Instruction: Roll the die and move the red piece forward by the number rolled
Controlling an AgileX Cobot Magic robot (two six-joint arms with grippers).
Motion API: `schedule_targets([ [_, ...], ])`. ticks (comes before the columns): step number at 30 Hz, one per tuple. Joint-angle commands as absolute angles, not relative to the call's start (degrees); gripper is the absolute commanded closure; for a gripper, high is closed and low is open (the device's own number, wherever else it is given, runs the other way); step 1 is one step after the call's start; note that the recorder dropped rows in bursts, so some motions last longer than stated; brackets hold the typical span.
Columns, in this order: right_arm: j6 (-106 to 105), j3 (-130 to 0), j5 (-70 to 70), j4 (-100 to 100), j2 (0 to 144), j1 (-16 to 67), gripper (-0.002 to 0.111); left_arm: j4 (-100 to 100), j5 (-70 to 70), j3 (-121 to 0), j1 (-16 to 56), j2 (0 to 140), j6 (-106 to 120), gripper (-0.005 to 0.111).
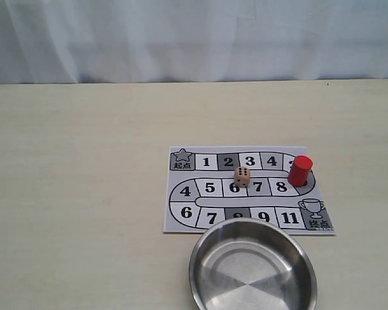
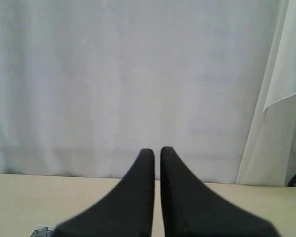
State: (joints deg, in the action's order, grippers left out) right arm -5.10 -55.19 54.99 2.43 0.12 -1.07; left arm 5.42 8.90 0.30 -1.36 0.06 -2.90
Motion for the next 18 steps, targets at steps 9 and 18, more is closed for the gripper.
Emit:
schedule_targets([
  [9, -5.1, -45.6, 42.4, 3.0, 0.0, -1.3, 0.104, 5.3, 8.3, 0.0, -1.4, 0.0, -3.0, 0.107],
  [18, -5.1, -28.0, 23.7, 3.0, 0.0, -1.3, 0.104, 5.3, 8.3, 0.0, -1.4, 0.0, -3.0, 0.107],
])
